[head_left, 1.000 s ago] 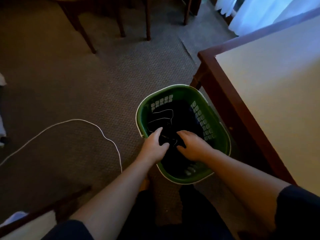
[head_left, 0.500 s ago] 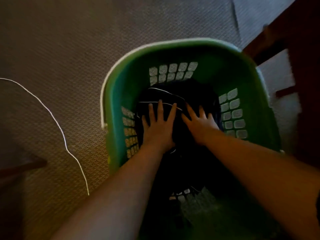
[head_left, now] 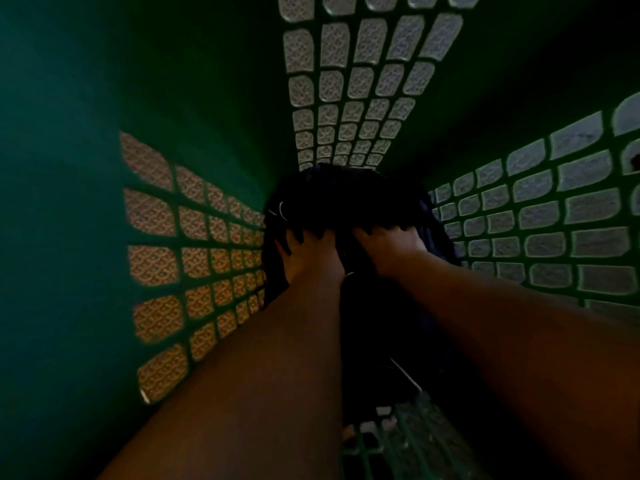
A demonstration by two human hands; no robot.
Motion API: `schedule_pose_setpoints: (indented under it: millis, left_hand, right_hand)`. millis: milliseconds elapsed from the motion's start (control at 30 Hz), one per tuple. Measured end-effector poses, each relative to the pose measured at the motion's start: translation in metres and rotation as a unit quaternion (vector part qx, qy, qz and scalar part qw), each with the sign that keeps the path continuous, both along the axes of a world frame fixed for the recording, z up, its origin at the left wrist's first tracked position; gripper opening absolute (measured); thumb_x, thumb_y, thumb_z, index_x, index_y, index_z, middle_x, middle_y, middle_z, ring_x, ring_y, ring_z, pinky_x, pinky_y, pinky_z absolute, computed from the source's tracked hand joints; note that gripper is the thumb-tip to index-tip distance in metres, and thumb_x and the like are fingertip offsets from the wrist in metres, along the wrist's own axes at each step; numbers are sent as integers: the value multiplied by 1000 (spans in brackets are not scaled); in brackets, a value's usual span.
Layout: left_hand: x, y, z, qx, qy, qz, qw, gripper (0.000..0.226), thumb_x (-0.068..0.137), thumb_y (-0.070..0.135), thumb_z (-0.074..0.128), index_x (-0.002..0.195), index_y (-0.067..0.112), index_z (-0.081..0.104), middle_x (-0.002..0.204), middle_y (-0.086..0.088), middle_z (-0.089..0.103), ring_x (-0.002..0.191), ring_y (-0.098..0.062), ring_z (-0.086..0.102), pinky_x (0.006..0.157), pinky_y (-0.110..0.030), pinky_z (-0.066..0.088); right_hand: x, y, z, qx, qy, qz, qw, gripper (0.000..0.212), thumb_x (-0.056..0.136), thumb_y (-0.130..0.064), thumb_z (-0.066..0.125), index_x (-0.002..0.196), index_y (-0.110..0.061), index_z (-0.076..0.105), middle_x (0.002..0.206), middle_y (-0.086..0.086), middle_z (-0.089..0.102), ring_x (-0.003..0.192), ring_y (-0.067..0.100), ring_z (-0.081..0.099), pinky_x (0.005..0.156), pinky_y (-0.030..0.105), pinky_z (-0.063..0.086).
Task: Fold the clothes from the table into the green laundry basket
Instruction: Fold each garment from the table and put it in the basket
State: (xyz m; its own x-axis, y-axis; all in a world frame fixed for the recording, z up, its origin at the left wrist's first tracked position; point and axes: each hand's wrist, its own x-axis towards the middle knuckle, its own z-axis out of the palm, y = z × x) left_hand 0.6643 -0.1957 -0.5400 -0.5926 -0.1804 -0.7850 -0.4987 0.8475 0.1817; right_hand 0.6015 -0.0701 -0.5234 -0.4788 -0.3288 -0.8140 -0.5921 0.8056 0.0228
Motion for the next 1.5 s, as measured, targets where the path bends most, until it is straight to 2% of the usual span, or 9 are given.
schedule_pose_setpoints:
  millis: [167, 333, 433, 533, 633, 800, 933, 1200, 1500]
  left_hand:
    - [4, 2, 21, -5, 3, -15, 1000, 87, 93, 46, 66, 163, 35, 13, 173, -14, 10, 158, -43, -2, 126, -63, -2]
    - [50, 19, 77, -50, 88, 15, 995, 109, 87, 47, 74, 164, 34, -3, 175, -9, -4, 159, -39, -11, 125, -65, 0]
    - [78, 41, 119, -86, 138, 66, 984, 90, 90, 44, 67, 163, 26, 16, 172, -15, 11, 159, -41, 2, 121, -71, 12]
    - [105, 57, 149, -123, 161, 128, 971, 70, 85, 38, 68, 147, 18, 44, 150, -18, 43, 137, -42, 40, 103, -63, 38]
    - [123, 58, 156, -58, 65, 170, 982, 55, 97, 41, 59, 142, 17, 41, 139, -15, 47, 126, -36, 48, 96, -51, 46]
    - [110, 37, 179, 83, 34, 244, 966, 52, 107, 42, 45, 149, 12, 39, 148, -17, 45, 131, -38, 51, 101, -46, 46]
    - [100, 23, 233, 100, 90, 196, 971, 48, 110, 27, 40, 155, 11, 36, 153, -18, 47, 136, -37, 51, 105, -40, 44]
    - [107, 11, 381, 168, 178, 93, 965, 44, 111, 16, 40, 155, 17, 41, 152, -6, 52, 137, -22, 50, 93, -13, 29]
    - [145, 3, 538, 255, 259, -53, 930, 52, 111, 23, 42, 162, 22, 33, 166, 6, 35, 148, 1, 28, 115, -12, 17]
  right_hand:
    - [16, 7, 21, -37, 42, -15, 998, 86, 95, -43, 61, 160, -36, 6, 164, 8, 27, 146, 40, 30, 116, 58, 25]
    - [93, 24, 72, -30, 160, -45, 986, 94, 98, -49, 49, 160, -27, -17, 170, 13, -15, 154, 46, -14, 116, 73, -3]
    - [137, 30, 101, -17, 137, -124, 983, 94, 101, -42, 50, 159, -25, -23, 166, 12, -29, 152, 46, -20, 115, 76, 0]
    - [160, 36, 112, -39, 78, -197, 976, 99, 98, -41, 60, 161, -27, -16, 170, 8, -18, 155, 42, -7, 119, 62, 24]
    - [153, 40, 112, -56, 19, -206, 977, 80, 101, -35, 53, 162, -29, 2, 171, 7, 4, 153, 39, 13, 116, 51, 34]
    - [129, 39, 144, -50, -48, -186, 980, 77, 102, -36, 48, 163, -33, 2, 171, 1, 5, 156, 36, 10, 121, 58, 18]
    - [131, 37, 202, -98, -11, -229, 969, 71, 106, -35, 42, 163, -31, 1, 172, -3, -3, 158, 29, -3, 125, 55, 10]
    - [170, 33, 345, -265, 92, -345, 896, 66, 106, -29, 47, 163, -19, 17, 169, 1, 23, 157, 24, 16, 125, 50, 23]
    - [251, 25, 511, -363, 208, -414, 809, 63, 104, -33, 50, 161, -32, 21, 164, -12, 31, 151, 6, 25, 125, 33, 26]
